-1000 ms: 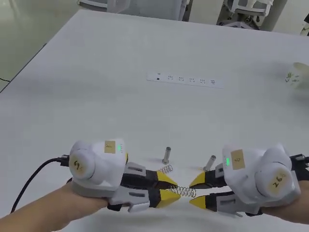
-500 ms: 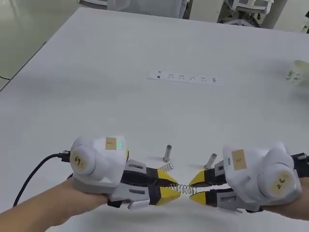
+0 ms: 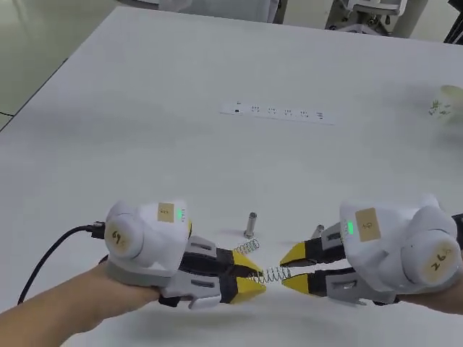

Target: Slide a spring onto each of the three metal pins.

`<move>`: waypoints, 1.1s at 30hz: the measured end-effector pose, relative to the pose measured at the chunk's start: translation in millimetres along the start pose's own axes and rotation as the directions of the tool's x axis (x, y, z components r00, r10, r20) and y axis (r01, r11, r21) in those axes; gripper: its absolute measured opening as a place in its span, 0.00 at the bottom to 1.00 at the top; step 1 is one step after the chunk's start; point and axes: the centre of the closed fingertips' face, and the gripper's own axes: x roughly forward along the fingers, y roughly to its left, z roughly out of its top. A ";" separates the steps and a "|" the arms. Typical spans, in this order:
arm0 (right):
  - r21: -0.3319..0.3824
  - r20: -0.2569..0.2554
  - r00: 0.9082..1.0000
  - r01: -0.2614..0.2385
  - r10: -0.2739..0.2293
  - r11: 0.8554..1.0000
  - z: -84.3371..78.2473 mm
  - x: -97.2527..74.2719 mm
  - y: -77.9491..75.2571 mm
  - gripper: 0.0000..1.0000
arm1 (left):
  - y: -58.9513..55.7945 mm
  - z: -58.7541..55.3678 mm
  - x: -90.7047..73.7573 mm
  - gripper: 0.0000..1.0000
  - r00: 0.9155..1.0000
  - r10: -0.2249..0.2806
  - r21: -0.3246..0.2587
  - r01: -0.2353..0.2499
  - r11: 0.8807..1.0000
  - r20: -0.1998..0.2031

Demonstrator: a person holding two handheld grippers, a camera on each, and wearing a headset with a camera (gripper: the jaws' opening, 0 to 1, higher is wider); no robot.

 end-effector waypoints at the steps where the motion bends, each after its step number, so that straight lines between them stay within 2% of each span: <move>1: 0.001 0.005 1.000 -0.006 0.006 1.000 1.4 -0.3 0.5 0.07 | 0.1 -0.4 -0.3 0.02 1.000 0.000 0.001 0.000 1.000 -0.002; 4: 0.044 0.059 0.998 -0.020 0.017 0.999 11.0 -1.0 1.0 0.07 | 0.6 -3.2 -1.0 0.02 1.000 0.002 0.016 -0.002 1.000 -0.015; 5: 0.049 0.063 0.998 -0.020 0.017 0.999 12.3 -1.5 0.2 0.07 | 0.3 -3.1 -1.1 0.02 1.000 0.001 0.014 -0.001 1.000 -0.015; 33: 0.037 0.117 0.993 -0.024 0.019 0.999 44.6 8.7 -4.5 0.07 | 4.1 -5.8 -7.0 0.02 0.999 0.023 0.034 -0.022 0.999 -0.024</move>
